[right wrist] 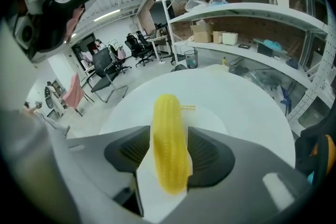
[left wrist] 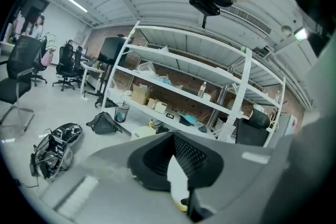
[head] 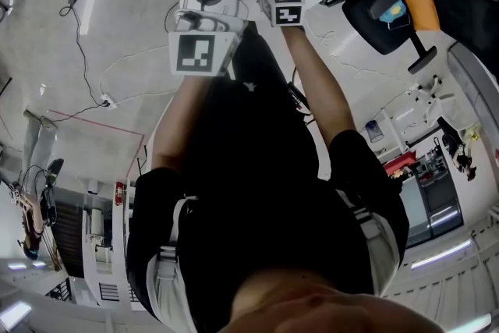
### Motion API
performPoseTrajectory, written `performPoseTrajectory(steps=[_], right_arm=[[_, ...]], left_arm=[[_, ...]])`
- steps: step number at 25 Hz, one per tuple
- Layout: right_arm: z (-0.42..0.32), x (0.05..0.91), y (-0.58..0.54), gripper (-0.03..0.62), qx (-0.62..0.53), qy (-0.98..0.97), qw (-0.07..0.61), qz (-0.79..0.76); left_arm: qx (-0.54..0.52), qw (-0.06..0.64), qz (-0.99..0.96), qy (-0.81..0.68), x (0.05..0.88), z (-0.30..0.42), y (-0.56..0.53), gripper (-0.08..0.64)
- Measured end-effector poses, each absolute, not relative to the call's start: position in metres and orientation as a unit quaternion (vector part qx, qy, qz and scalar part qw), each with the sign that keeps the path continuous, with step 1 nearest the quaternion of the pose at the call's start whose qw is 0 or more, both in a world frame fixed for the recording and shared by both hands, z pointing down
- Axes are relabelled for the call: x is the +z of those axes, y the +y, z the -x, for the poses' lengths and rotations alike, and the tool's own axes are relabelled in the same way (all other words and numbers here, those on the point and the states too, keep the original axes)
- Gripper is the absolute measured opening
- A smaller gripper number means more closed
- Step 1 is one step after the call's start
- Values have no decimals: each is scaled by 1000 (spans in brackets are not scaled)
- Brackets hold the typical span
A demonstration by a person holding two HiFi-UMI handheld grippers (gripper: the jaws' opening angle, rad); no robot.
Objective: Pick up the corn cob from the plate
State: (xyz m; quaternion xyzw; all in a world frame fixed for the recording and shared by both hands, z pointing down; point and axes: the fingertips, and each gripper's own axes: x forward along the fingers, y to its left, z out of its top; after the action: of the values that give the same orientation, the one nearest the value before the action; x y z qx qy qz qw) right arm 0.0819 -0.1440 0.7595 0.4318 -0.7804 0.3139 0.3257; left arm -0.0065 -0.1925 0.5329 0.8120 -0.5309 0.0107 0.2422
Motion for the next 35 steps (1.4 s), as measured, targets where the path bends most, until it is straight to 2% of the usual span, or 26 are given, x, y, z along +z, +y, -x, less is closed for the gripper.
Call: performPoseTrajectory(steps=[22,35], right_arm=[[-70,784,-154,261,320,-775,354,-414],[-70,793,-154,259,333,-768,341,-428]], left_arm=[[20,251,-808,-533,558,9,-206,2],[19,254,-803,-539,565,16,-206,2]])
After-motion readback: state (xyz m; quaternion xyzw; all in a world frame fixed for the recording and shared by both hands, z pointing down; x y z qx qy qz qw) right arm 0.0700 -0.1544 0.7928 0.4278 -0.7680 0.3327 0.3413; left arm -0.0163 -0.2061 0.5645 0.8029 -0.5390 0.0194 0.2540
